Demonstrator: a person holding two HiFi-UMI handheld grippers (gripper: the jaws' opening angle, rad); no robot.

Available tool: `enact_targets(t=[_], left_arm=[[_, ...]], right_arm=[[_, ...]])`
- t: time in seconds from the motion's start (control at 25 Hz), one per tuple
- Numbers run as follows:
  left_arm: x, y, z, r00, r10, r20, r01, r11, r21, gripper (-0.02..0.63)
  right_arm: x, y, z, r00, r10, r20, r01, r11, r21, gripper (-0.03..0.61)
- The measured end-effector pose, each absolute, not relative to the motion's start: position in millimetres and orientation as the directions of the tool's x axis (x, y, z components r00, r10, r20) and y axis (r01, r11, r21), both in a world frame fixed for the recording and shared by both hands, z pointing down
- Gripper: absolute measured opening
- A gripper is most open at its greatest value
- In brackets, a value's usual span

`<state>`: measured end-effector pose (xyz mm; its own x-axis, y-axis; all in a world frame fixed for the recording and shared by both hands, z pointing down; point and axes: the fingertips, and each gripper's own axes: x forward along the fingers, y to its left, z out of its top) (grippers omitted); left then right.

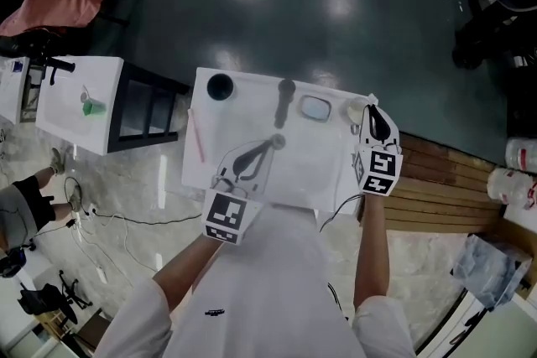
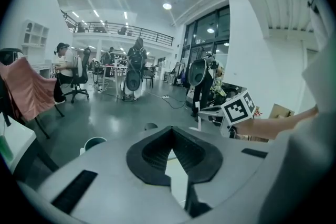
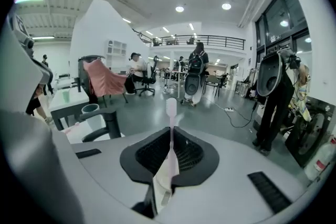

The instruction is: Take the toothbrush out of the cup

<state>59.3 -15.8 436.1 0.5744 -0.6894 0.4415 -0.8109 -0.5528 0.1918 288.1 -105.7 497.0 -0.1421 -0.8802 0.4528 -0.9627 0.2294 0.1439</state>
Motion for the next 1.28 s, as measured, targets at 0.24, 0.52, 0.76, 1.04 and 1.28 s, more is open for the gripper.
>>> enact_targets(t=[0.24,0.52,0.76,1.04,1.28], left_arm=[[49,-12,431,0.603,-0.678,0.422,-0.789,-0.585,0.187,0.003],[43,-10,427,0.634,-0.661,0.401,-0.764,-0.617,0.189,0.002],[41,-11,423,0.656,-0.651,0.382,-0.745,-0.640,0.190,0.002],[38,-14,417,0.672,-0.646,0.362,-0.730,-0.659,0.179,0.002],[38,-13,414,0.679,-0.645,0.350,-0.725,-0.663,0.185,0.003]], right_arm=[[276,-81,450,-0.105,-0.924,0.367,-0.971,0.175,0.162,0.015],[262,-50,409,-0.090,-0.948,0.307,-0.974,0.148,0.171,0.015],[254,-22,394,-0.064,-0.955,0.288,-0.984,0.109,0.143,0.015],[250,10,391,-0.022,-0.964,0.264,-0.996,0.044,0.078,0.015],[247,22,392,-0.027,-0.965,0.262,-0.998,0.043,0.053,0.015]])
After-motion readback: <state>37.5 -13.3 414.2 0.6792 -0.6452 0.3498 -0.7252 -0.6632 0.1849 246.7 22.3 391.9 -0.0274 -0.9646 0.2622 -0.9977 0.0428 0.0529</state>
